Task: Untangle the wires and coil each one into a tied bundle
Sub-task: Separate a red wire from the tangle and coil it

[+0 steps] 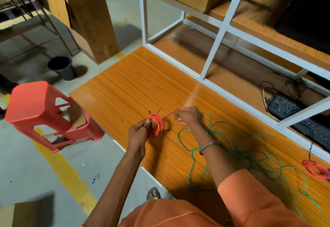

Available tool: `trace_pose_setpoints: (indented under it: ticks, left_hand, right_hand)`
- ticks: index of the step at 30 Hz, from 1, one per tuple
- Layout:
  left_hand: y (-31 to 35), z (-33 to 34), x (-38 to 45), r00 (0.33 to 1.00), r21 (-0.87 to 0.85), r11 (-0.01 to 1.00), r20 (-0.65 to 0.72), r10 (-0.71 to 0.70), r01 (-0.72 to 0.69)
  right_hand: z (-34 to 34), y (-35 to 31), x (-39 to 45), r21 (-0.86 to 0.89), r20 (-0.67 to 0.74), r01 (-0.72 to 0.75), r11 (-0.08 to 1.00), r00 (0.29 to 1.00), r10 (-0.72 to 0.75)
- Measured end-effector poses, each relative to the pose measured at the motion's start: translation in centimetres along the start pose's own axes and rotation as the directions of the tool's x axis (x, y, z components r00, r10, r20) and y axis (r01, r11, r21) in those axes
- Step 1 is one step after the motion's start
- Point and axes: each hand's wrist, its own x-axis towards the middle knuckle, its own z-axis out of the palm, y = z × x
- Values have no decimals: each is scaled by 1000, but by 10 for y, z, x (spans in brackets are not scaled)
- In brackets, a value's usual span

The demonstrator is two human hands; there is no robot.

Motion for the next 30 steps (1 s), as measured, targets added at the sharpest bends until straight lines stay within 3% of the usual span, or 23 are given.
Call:
trace_pose_setpoints:
  ticks: [3, 7, 12, 15, 24, 30]
  left_hand:
    - [2, 23, 0, 999, 12, 1000, 32, 17, -18]
    - [3, 68, -15, 985, 50, 994, 153, 85, -94]
    - [-1, 121, -51, 951, 32, 980, 251, 181, -195]
    - [-7, 145, -78, 895, 55, 946, 346, 282, -320]
    - [-32, 196, -146, 754, 171, 810, 509, 415, -561]
    - [-46, 215, -172, 765, 181, 813, 496, 411, -554]
  right_hand:
    - [-35, -5, -22, 401, 108, -85, 912, 993, 45]
    - [-81, 0, -63, 610, 154, -91, 787, 988, -6]
    - [-125, 9, -120, 602, 209, -54, 797, 974, -92]
    - [-144, 20, -139, 591, 181, -32, 806, 979, -94]
    - [-200, 47, -153, 648, -99, 121, 752, 992, -74]
    - [-231, 55, -171, 666, -281, 256, 701, 956, -82]
